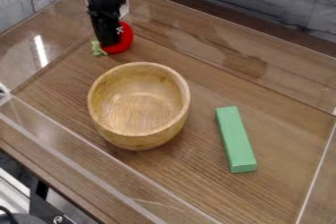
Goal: Move the red fruit to the left side of the table
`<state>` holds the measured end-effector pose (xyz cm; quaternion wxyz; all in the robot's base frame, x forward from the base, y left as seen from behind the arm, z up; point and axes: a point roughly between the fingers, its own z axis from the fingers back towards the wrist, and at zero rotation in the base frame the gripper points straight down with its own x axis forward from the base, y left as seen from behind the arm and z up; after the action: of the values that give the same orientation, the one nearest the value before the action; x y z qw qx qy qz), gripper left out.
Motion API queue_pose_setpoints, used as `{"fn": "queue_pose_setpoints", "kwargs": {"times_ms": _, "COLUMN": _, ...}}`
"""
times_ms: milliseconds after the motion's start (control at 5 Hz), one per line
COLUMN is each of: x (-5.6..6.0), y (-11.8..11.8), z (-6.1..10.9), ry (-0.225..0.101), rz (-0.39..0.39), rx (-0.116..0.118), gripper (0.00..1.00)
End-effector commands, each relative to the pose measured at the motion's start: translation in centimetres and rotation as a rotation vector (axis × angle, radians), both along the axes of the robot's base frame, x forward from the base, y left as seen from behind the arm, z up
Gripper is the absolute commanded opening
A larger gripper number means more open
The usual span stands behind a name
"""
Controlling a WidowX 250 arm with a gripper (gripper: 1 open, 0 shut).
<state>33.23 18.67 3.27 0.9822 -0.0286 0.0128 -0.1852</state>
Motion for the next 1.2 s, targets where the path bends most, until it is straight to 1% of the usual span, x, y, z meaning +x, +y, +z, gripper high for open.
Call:
{"fn": "queue_pose_setpoints", "kwargs": {"times_ms": 0, "x": -0.1, "y": 0.8, "z": 0.9, "ry": -0.017, "rz": 0.049, "rx": 0.004, "gripper": 0.0}}
{"fn": "queue_pose_setpoints", "kwargs": {"times_ms": 200, "x": -0.3, "y": 1.8, "z": 0.9, "ry": -0.005, "rz": 0.046, "rx": -0.005, "gripper": 1.0}}
{"fn": "queue_pose_setpoints", "kwargs": {"times_ms": 400, "x": -1.1, "y": 1.7, "z": 0.3, "ry": 0.006, "rz": 0.121, "rx": -0.013, "gripper": 1.0}}
{"fn": "queue_pose_setpoints", "kwargs": {"times_ms": 800, "x": -2.3, "y": 0.5, "z": 1.5, "ry": -0.017, "rz": 0.283, "rx": -0.01, "gripper": 1.0}}
{"fn": "queue_pose_setpoints", "kwargs": {"times_ms": 1000, "x": -2.0, "y": -0.4, "z": 2.5, "ry": -0.035, "rz": 0.305, "rx": -0.012, "gripper": 1.0}}
